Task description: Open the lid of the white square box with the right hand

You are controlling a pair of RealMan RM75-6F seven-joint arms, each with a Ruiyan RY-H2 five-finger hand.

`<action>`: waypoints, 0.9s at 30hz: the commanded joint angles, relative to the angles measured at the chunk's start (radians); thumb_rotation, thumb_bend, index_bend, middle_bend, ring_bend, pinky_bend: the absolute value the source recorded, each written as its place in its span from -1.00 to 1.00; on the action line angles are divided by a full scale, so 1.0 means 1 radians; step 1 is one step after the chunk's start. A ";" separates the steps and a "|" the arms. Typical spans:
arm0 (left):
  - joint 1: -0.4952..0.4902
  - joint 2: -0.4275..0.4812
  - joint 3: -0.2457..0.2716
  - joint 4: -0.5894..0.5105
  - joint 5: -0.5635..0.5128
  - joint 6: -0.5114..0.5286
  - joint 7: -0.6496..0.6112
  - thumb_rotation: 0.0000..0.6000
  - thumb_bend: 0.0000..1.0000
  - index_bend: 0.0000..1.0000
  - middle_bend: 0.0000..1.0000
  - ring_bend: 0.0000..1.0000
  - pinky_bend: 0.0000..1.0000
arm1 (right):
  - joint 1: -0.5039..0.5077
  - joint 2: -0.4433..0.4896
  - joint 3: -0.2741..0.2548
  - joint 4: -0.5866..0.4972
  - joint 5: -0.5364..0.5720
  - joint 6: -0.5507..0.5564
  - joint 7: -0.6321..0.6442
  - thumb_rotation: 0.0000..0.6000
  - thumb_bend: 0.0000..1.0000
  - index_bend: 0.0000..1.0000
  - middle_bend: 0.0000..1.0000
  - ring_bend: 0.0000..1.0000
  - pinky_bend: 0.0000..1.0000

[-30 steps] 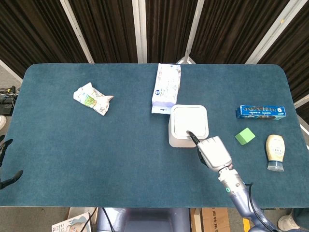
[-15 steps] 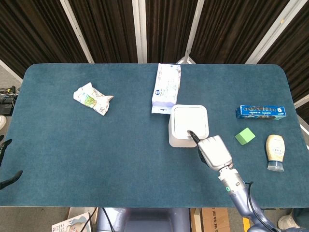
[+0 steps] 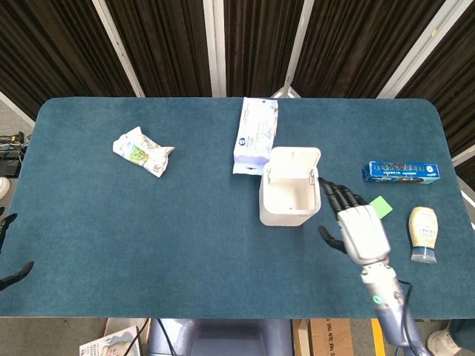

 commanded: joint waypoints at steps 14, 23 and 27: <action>0.005 0.000 0.000 -0.004 0.002 0.010 0.004 1.00 -0.86 -0.68 -0.87 -1.00 -1.00 | -0.224 -0.026 -0.156 0.424 -0.122 0.185 0.346 1.00 -0.41 -0.92 -0.65 -0.57 -0.29; 0.005 0.008 0.006 -0.006 0.000 -0.002 0.008 1.00 -0.86 -0.68 -0.87 -1.00 -1.00 | -0.240 -0.035 -0.141 0.460 -0.072 0.155 0.259 1.00 -0.41 -0.92 -0.65 -0.61 -0.57; 0.001 0.021 0.012 -0.011 0.000 -0.019 -0.006 1.00 -0.86 -0.68 -0.87 -1.00 -1.00 | -0.251 -0.030 -0.129 0.440 -0.053 0.159 0.256 1.00 -0.41 -0.92 -0.65 -0.63 -0.60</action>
